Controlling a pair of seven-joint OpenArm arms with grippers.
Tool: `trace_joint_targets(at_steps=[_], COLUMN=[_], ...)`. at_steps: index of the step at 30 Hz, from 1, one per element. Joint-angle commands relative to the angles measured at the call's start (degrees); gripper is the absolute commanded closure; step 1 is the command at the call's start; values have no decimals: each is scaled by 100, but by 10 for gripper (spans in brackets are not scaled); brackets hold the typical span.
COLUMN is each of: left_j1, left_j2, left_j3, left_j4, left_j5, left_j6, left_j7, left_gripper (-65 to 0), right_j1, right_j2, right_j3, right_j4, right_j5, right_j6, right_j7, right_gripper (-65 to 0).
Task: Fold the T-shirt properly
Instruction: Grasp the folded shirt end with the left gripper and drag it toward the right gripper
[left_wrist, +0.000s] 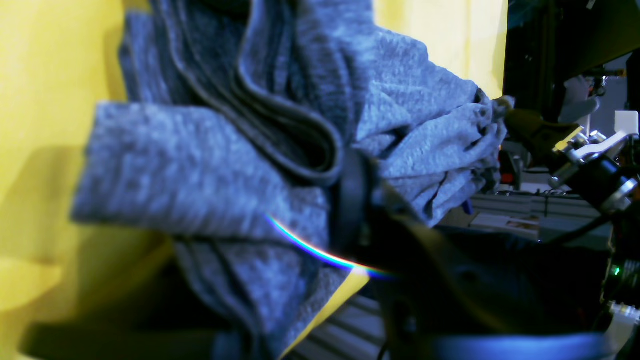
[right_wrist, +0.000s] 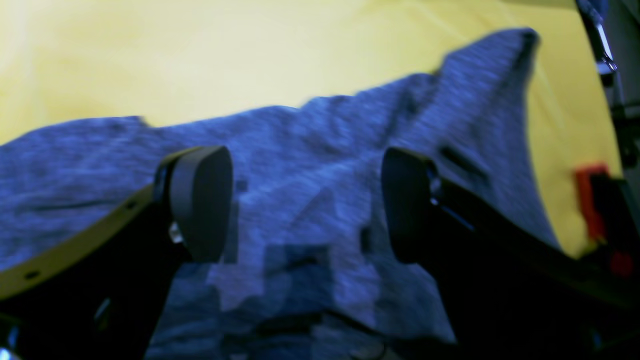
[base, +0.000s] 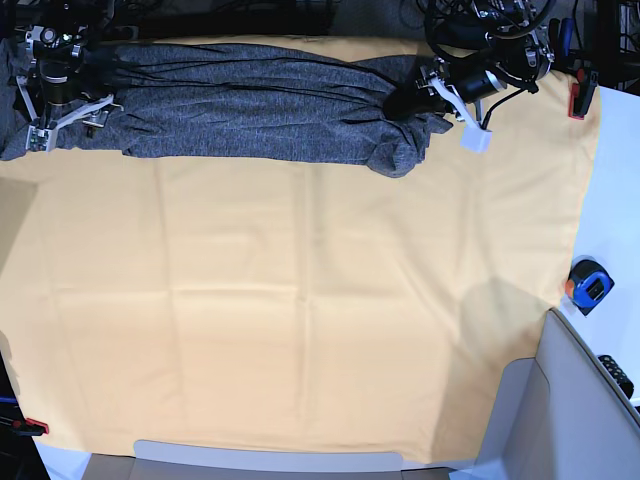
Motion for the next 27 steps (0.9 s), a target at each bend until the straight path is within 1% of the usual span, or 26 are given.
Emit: trace_joint_targets(at_steps=[1, 5, 6, 10, 13, 15, 19, 24, 27], left_j1=[-89, -115, -115, -80, -62, -62, -71, -115, -256], left_j2=[26, 87, 87, 281, 342, 413, 404, 263, 237], left_j3=[39, 39, 39, 66, 487, 769, 936, 1296, 1586], left_j4=[75, 198, 321, 936, 1385, 1482, 1473, 1473, 1464], left_j5=[-160, -160, -168, -168, -168, -160, -160, -160, -151], left_j6=[-17, -26, -26, -26, -26, -26, -26, -26, -26], left_j7=[25, 25, 25, 25, 25, 25, 25, 25, 25], left_gripper=[-6, -4, 0, 0, 0, 0, 0, 0, 0], right_j1=[14, 14, 5, 5, 5, -48, -189, -250, -250], right_j2=[46, 46, 46, 63, 248, 310, 521, 758, 907], right_j3=[118, 514, 628, 1085, 1331, 1516, 1920, 2307, 2386], right_j4=[85, 85, 85, 85, 85, 85, 85, 24, -99], right_j5=[24, 33, 33, 33, 42, 138, 543, 639, 639], right_j6=[-21, -21, -21, -12, -12, -12, -12, -12, -12], right_j7=[117, 117, 117, 117, 117, 108, 108, 108, 108], right_gripper=[-459, -459, -459, -460, -460, -460, -460, -460, -460])
